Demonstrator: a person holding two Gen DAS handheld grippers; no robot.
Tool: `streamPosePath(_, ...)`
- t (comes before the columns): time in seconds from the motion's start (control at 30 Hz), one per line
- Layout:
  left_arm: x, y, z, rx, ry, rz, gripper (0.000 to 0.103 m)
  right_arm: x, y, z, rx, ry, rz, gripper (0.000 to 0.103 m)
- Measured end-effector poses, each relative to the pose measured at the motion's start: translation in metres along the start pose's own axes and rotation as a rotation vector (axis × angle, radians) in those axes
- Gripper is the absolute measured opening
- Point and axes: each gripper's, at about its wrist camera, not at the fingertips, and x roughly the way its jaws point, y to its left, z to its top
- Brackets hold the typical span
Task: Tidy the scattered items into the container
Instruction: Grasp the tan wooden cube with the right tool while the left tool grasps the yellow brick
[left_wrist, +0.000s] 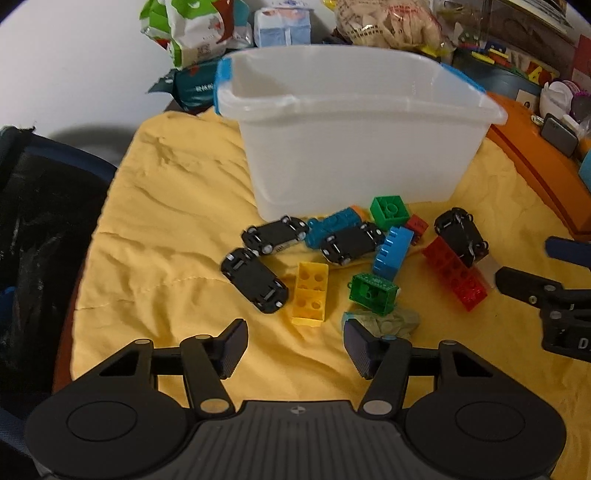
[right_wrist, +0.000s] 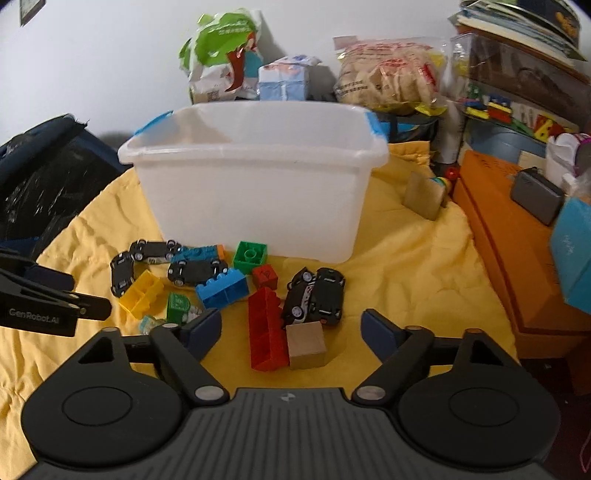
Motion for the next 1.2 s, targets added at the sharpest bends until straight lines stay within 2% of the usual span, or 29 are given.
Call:
streamPosePath(0.03,0.004,0.0,0.0,-0.001,0.003,-0.002,0.057,0.003,0.001,-0.001,-0.006,0.004,0.008,0.074)
streamPosePath(0.13,0.016,-0.002,-0.003,-0.001,0.022,-0.012,0.054,0.012,0.003,-0.006,-0.027,0.02,0.014,0.067)
streamPosePath(0.3,0.031,-0.004,-0.004,-0.023,0.037,-0.021,0.054,0.02,-0.003,-0.011,-0.022,0.014,-0.006,0.064)
streamPosePath(0.4,0.034,-0.006,-0.002,-0.03,0.026,-0.03,0.054,0.019,-0.011,-0.012,-0.019,-0.007,-0.032,0.062)
streamPosePath(0.53,0.038,-0.009,0.004,-0.027,0.017,-0.024,0.054,0.024,-0.022,-0.014,-0.005,0.007,-0.044,0.06)
streamPosePath(0.77,0.042,-0.003,0.006,-0.041,0.01,-0.026,0.051,0.032,-0.024,-0.018,-0.002,0.026,-0.018,0.053)
streamPosePath(1.03,0.036,-0.002,0.011,-0.051,-0.006,-0.046,0.05,0.035,-0.023,-0.016,0.008,0.02,-0.009,0.05)
streamPosePath(1.2,0.04,0.005,0.008,-0.087,0.017,-0.045,0.05,0.037,-0.017,-0.019,-0.018,0.026,0.004,0.05)
